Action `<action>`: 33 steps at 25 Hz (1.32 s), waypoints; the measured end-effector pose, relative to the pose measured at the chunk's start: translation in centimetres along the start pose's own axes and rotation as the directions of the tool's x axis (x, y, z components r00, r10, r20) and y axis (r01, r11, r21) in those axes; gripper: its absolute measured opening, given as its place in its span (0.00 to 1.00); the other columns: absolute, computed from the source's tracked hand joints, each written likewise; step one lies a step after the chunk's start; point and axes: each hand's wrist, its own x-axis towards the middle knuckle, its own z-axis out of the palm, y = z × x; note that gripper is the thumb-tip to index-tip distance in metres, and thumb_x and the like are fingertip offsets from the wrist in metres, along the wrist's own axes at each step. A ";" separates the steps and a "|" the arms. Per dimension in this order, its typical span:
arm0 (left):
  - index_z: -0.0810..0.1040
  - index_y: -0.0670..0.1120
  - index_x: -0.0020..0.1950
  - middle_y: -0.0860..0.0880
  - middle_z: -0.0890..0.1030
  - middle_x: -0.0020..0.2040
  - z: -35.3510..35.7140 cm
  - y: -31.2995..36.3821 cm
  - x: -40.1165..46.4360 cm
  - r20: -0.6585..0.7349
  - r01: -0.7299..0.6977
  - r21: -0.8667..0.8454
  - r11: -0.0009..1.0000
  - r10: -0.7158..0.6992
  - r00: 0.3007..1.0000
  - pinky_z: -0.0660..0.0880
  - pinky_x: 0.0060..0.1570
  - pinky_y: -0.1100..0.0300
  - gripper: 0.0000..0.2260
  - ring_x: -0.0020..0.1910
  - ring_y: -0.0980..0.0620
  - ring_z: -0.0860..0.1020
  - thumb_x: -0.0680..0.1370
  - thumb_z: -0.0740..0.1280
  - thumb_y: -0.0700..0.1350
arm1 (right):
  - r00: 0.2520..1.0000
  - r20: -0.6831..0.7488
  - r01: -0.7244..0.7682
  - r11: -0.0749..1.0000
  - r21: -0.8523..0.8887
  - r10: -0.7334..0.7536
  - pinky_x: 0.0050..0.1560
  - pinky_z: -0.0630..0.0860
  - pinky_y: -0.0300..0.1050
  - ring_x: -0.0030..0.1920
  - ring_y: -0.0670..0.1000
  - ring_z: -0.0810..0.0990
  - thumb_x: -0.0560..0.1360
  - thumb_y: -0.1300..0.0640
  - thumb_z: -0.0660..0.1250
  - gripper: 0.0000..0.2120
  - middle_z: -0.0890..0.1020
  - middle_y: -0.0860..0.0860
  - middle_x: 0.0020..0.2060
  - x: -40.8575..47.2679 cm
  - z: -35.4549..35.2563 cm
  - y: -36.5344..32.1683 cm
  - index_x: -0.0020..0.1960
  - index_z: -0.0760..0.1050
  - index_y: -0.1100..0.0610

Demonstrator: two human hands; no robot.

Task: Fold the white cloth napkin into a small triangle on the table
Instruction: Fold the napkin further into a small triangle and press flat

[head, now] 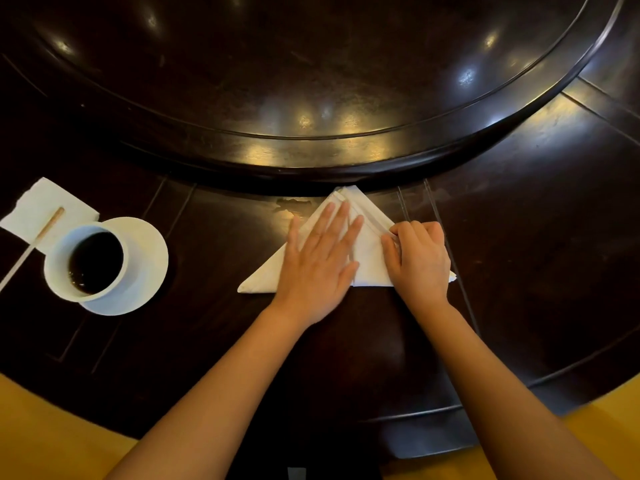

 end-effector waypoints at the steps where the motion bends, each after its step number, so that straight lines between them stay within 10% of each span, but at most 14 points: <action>1: 0.49 0.49 0.76 0.46 0.52 0.77 0.5 0.4 0.2 0.044 -0.032 0.031 0.999 0.031 0.999 0.42 0.70 0.42 0.27 0.76 0.49 0.47 0.78 0.46 0.54 | 1.000 -0.008 -0.013 1.000 -0.004 0.013 0.34 0.74 0.50 0.43 0.57 0.75 0.75 0.51 0.59 0.12 0.79 0.54 0.38 0.0 -0.2 -0.1 0.44 0.75 0.59; 6: 0.50 0.48 0.76 0.48 0.51 0.78 1.7 0.3 0.3 0.102 -0.035 0.076 0.996 0.027 0.994 0.45 0.71 0.43 0.26 0.76 0.50 0.46 0.79 0.43 0.53 | 0.994 0.085 0.082 0.982 -0.167 -0.069 0.70 0.46 0.59 0.73 0.53 0.57 0.78 0.54 0.53 0.23 0.63 0.54 0.72 -2.4 -0.2 -2.0 0.72 0.60 0.58; 11: 0.46 0.48 0.76 0.48 0.50 0.78 1.6 0.4 0.4 0.124 -0.027 0.080 0.996 0.017 0.992 0.45 0.70 0.43 0.26 0.76 0.50 0.46 0.78 0.42 0.53 | 0.960 0.278 0.042 0.981 -0.190 0.013 0.72 0.44 0.57 0.75 0.51 0.47 0.79 0.46 0.47 0.28 0.52 0.53 0.75 -4.1 0.9 -1.8 0.75 0.48 0.57; 17: 0.43 0.50 0.77 0.50 0.45 0.78 1.2 0.6 0.6 0.158 -0.003 0.089 0.996 -0.011 0.987 0.41 0.70 0.43 0.27 0.76 0.51 0.42 0.77 0.37 0.54 | 0.933 0.215 -0.222 0.930 -0.292 0.290 0.72 0.43 0.58 0.75 0.50 0.42 0.76 0.37 0.43 0.34 0.47 0.52 0.76 -6.4 -1.7 1.9 0.75 0.44 0.56; 26: 0.47 0.48 0.77 0.48 0.48 0.78 1.4 1.7 -3.9 0.135 -0.025 -0.014 1.000 0.027 0.991 0.41 0.71 0.44 0.27 0.76 0.51 0.44 0.79 0.43 0.55 | 0.916 0.236 -0.249 0.921 -0.299 0.324 0.70 0.39 0.65 0.75 0.50 0.42 0.76 0.37 0.40 0.34 0.49 0.52 0.76 -10.4 -3.6 -0.2 0.75 0.46 0.56; 30: 0.45 0.44 0.76 0.47 0.48 0.76 0.7 1.8 -5.5 0.013 0.127 -0.101 0.987 -0.126 0.992 0.42 0.71 0.44 0.27 0.75 0.52 0.45 0.79 0.46 0.51 | 0.981 0.184 0.090 0.982 -0.169 -0.058 0.70 0.40 0.63 0.75 0.53 0.44 0.78 0.47 0.49 0.27 0.49 0.50 0.74 -6.3 -2.6 -3.9 0.75 0.49 0.51; 33: 0.49 0.42 0.76 0.46 0.51 0.76 1.1 0.7 -5.9 0.005 0.221 0.023 0.975 -0.221 0.975 0.47 0.71 0.43 0.26 0.75 0.52 0.48 0.79 0.46 0.51 | 0.894 0.337 0.348 0.931 -0.113 -0.294 0.71 0.46 0.63 0.75 0.53 0.45 0.79 0.49 0.48 0.25 0.51 0.52 0.75 -3.0 0.4 -4.9 0.75 0.50 0.51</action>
